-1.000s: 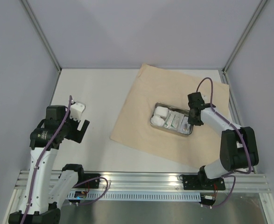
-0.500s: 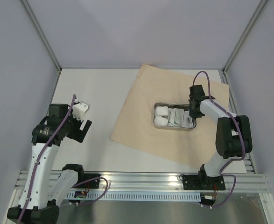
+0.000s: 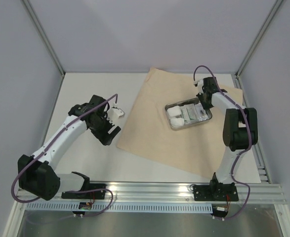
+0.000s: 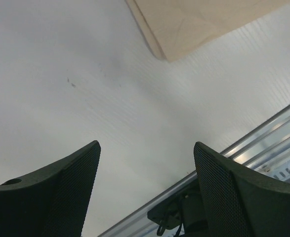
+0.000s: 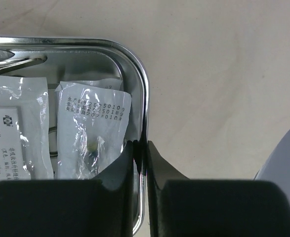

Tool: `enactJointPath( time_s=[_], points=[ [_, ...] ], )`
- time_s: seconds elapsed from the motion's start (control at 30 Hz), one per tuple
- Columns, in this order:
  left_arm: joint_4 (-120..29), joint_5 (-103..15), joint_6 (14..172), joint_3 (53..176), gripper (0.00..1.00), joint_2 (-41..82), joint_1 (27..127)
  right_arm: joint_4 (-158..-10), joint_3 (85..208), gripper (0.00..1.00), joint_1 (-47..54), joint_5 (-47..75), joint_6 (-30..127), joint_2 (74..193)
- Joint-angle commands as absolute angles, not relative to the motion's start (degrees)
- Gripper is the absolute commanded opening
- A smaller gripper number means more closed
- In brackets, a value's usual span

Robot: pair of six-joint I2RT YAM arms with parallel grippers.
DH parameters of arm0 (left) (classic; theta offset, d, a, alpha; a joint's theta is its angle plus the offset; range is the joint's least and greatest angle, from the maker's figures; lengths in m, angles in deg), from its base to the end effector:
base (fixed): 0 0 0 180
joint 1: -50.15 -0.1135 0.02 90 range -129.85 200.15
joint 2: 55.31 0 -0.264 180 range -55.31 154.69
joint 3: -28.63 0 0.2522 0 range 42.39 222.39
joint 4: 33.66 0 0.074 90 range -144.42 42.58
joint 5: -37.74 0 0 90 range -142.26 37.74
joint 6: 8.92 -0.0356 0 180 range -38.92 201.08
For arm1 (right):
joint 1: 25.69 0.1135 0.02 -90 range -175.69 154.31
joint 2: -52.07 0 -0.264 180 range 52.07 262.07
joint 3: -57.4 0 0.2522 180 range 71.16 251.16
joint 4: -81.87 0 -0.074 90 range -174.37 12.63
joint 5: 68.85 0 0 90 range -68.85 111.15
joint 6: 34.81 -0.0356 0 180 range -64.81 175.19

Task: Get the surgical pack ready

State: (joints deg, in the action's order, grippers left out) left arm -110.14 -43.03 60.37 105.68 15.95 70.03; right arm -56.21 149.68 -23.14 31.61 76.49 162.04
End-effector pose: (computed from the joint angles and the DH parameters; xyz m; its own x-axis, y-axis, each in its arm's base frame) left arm 0.2070 -0.0809 0.2859 -0.6938 0.6221 -0.3628 0.6745 0.7379 -0.0247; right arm 0.4055 0.0116 0.1910 -0.8203 -0.3941 -0.4144 -0.2683 0.9052 -0.3297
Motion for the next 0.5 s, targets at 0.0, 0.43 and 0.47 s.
enactJointPath(
  time_s=[0.0, 0.43, 0.47],
  points=[
    [-107.36, -41.98, 60.43, 108.14, 0.85, 20.25, 73.87, -55.63, 151.75, 0.01, -23.4, 29.51, 89.37, 163.6],
    [-103.32, -38.73, 62.97, 112.17, 0.85, 33.19, 76.25, -52.12, 151.83, 0.02, -23.4, 27.03, 90.19, 165.09],
    [-103.23, -38.29, 63.5, 112.53, 0.85, 35.02, 76.25, -51.59, 152.28, 0.05, -23.4, 28.0, 89.3, 165.53]
  ],
)
